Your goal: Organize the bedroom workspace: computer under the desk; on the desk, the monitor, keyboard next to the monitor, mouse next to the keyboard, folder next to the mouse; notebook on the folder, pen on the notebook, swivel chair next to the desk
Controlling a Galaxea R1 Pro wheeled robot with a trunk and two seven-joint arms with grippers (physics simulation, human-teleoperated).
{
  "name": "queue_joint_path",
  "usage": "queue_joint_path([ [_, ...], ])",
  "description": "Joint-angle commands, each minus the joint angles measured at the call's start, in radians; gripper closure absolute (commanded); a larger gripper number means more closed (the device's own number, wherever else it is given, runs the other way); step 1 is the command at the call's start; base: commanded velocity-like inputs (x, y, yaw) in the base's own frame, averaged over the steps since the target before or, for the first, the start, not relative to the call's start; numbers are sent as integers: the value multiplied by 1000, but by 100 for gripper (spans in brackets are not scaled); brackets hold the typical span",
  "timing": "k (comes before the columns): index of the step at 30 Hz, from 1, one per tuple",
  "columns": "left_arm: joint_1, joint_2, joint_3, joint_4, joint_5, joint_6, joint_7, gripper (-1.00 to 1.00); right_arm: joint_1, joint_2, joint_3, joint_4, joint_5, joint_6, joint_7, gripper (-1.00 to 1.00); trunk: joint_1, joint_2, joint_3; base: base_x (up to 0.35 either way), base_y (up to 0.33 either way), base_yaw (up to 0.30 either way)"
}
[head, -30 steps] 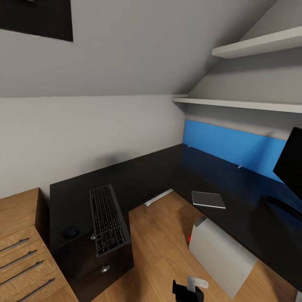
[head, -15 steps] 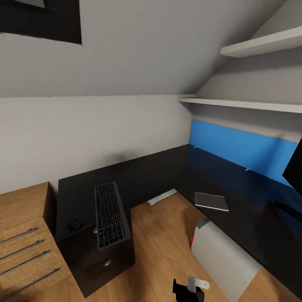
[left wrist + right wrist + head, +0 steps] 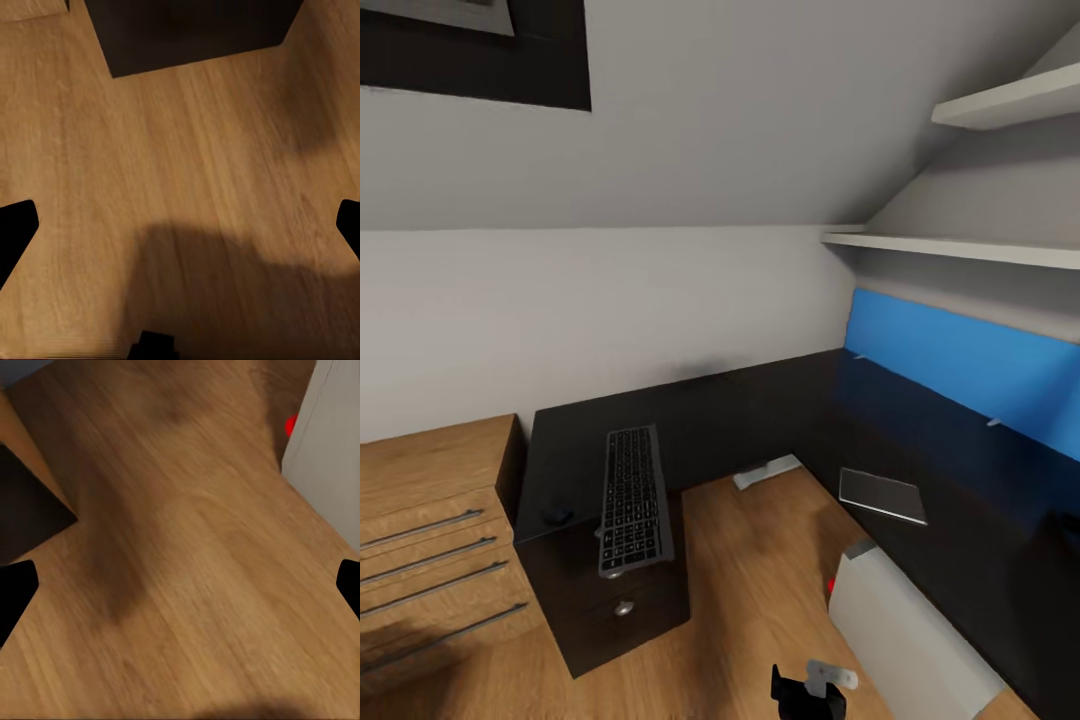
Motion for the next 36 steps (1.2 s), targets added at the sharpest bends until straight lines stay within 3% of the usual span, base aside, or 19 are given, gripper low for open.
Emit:
queue_joint_path([
  [1, -1, 1, -8, 0, 2, -3, 9, -100, 0, 0, 9, 0, -1, -2, -5, -100, 0, -1, -2, 0, -36, 271],
  [6, -1, 0, -8, 0, 1, -3, 8, -100, 5, 0, 9, 1, 79, -2, -6, -100, 0, -1, -5, 0, -14, 265],
  [8, -1, 0, -8, 0, 1, -3, 8, -100, 5, 1, 9, 4, 87, -2, -6, -100, 0, -1, -7, -44, -72, 260],
  [17, -1, 0, -9, 1, 1, -2, 8, -100, 6, 1, 9, 9, 97, -2, -7, -100, 0, -1, -15, -165, -204, 217],
  [29, -1, 1, -8, 2, 1, -3, 6, -100, 6, -3, 11, -2, 99, -5, -5, -100, 0, -1, -17, -22, -25, 22],
  [33, -1, 1, -8, 2, 1, -3, 6, -100, 5, -4, 32, -117, 119, -20, -12, -100, 0, -1, -17, 0, 0, 0],
  [36, -1, 1, -8, 2, 2, -3, 6, -100, 5, -17, 38, -305, 137, 55, -41, -100, 0, -1, -17, 0, 0, 0],
])
